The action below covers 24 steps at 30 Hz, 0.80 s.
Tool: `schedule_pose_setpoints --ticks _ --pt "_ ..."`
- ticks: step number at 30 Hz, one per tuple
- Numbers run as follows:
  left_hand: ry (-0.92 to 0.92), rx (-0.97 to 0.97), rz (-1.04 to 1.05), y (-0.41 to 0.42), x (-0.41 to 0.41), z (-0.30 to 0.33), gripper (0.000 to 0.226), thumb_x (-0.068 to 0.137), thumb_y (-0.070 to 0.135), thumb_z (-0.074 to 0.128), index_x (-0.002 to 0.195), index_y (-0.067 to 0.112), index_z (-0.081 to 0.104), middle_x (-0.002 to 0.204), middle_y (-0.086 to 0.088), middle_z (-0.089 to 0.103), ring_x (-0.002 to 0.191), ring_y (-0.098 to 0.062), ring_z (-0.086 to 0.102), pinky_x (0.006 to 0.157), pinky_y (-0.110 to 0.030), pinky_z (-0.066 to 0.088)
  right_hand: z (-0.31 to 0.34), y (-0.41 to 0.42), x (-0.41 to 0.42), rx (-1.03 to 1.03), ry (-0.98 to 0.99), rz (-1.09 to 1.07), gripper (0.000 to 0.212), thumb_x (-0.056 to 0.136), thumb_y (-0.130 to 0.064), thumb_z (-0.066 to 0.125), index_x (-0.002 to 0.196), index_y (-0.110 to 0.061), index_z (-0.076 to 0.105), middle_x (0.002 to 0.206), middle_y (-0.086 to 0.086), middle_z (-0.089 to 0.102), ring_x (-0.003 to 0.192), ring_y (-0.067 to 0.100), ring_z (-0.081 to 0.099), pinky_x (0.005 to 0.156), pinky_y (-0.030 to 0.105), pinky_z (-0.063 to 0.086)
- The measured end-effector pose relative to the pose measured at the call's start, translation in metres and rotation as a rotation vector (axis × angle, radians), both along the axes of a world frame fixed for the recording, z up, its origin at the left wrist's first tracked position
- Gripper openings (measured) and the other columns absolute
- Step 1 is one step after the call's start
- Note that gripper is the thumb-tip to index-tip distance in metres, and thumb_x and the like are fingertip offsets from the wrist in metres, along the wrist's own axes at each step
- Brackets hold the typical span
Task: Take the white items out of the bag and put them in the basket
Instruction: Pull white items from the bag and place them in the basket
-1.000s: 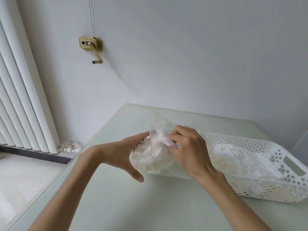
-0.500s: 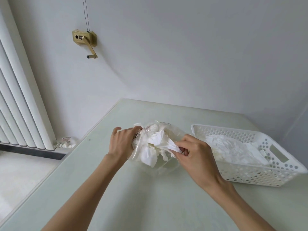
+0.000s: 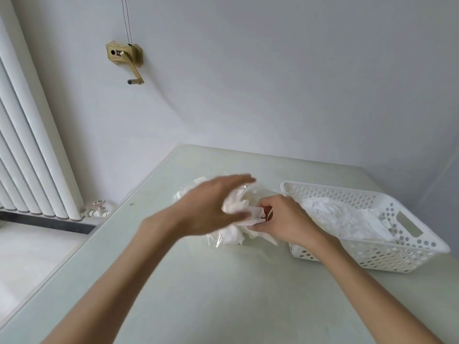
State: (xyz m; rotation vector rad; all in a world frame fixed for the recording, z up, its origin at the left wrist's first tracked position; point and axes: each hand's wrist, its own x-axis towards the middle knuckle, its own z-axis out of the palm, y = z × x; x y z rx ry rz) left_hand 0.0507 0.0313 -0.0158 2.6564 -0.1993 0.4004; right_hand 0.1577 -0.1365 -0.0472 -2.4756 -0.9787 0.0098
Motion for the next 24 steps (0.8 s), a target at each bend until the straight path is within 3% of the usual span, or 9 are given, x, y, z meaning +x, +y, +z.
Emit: schedule_pose_setpoints --ticks 3,6,9,11,16,18,20,22,24 --pt "0.157 0.326 0.093 -0.003 0.021 -0.037 0.082 0.08 0.065 0.06 0.149 0.04 0.023 0.159 0.021 0.007 0.148 -0.008 0.005 0.12 -0.033 0.007 -0.003 -0.007 0.0 0.046 -0.007 0.003 0.022 0.075 -0.031 0.072 0.066 -0.014 0.062 0.06 0.007 0.058 0.057 0.016 0.045 0.061 0.037 0.048" --pt "0.18 0.465 0.193 0.01 0.028 -0.066 0.088 0.08 0.071 0.054 0.151 0.04 0.013 0.159 0.019 -0.007 0.149 -0.013 -0.002 0.12 -0.043 0.002 -0.008 -0.014 -0.012 0.048 -0.119 -0.031 0.031 0.08 -0.028 0.068 0.058 -0.011 0.055 0.048 0.005 0.044 0.054 0.019 0.032 0.051 0.031 0.035" --pt "0.113 0.401 0.248 0.015 0.027 -0.073 0.093 0.077 0.075 0.051 0.15 0.044 0.002 0.159 0.02 -0.006 0.149 -0.012 0.002 0.12 -0.042 0.006 -0.01 -0.015 -0.03 0.027 -0.22 -0.02 0.043 0.083 -0.022 0.066 0.051 -0.017 0.038 0.046 0.001 0.032 0.058 0.025 0.029 0.047 0.027 0.025" --pt "0.091 0.359 0.295 0.019 0.028 -0.071 0.095 0.075 0.075 0.054 0.151 0.042 0.006 0.159 0.021 -0.001 0.148 -0.012 0.008 0.119 -0.042 0.011 -0.015 -0.013 -0.039 0.019 -0.273 -0.008 0.047 0.084 -0.016 0.063 0.051 -0.019 0.029 0.048 0.001 0.028 0.059 0.027 0.029 0.046 0.026 0.022" --pt "0.081 0.169 0.306 0.024 0.041 -0.072 0.099 0.064 0.068 0.072 0.147 0.041 0.026 0.156 0.023 0.018 0.144 -0.013 0.02 0.115 -0.04 0.019 -0.024 -0.007 -0.046 -0.087 -0.299 -0.003 0.023 0.086 -0.014 0.054 0.064 -0.01 0.047 0.064 0.008 0.046 0.065 0.032 0.038 0.054 0.036 0.029" --pt "0.097 0.081 0.26 0.024 0.042 -0.074 0.094 0.065 0.06 0.077 0.145 0.043 0.03 0.156 0.022 0.018 0.145 -0.014 0.016 0.117 -0.043 0.013 -0.019 -0.012 -0.037 -0.1 -0.176 -0.012 0.021 0.087 -0.021 0.059 0.072 -0.006 0.056 0.06 0.005 0.045 0.063 0.026 0.036 0.056 0.031 0.031" --pt "0.112 -0.017 0.2 0.023 0.04 -0.074 0.084 0.067 0.051 0.08 0.14 0.046 0.038 0.156 0.023 0.017 0.146 -0.012 0.009 0.118 -0.047 0.004 -0.012 -0.02 -0.025 -0.108 0.082 0.038 0.025 0.085 -0.035 0.068 0.083 -0.01 0.066 0.065 -0.006 0.055 0.058 0.012 0.045 0.06 0.024 0.036" --pt "0.119 -0.119 0.125 0.022 0.035 -0.067 0.069 0.068 0.046 0.08 0.13 0.045 0.05 0.154 0.023 0.02 0.146 -0.006 0.007 0.118 -0.046 0.001 -0.006 -0.024 -0.019 -0.143 0.274 0.063 0.04 0.082 -0.053 0.067 0.107 -0.023 0.066 0.096 -0.014 0.065 0.076 0.001 0.057 0.074 0.019 0.041" --pt "0.07 -0.257 0.039 0.019 0.031 -0.056 0.05 0.068 0.036 0.078 0.114 0.044 0.061 0.15 0.022 0.029 0.143 -0.002 0.013 0.118 -0.036 0.009 -0.005 -0.022 -0.018 -0.1 0.301 0.012 0.06 0.081 -0.061 0.06 0.127 -0.022 0.059 0.111 -0.012 0.065 0.086 0.005 0.061 0.086 0.024 0.045"
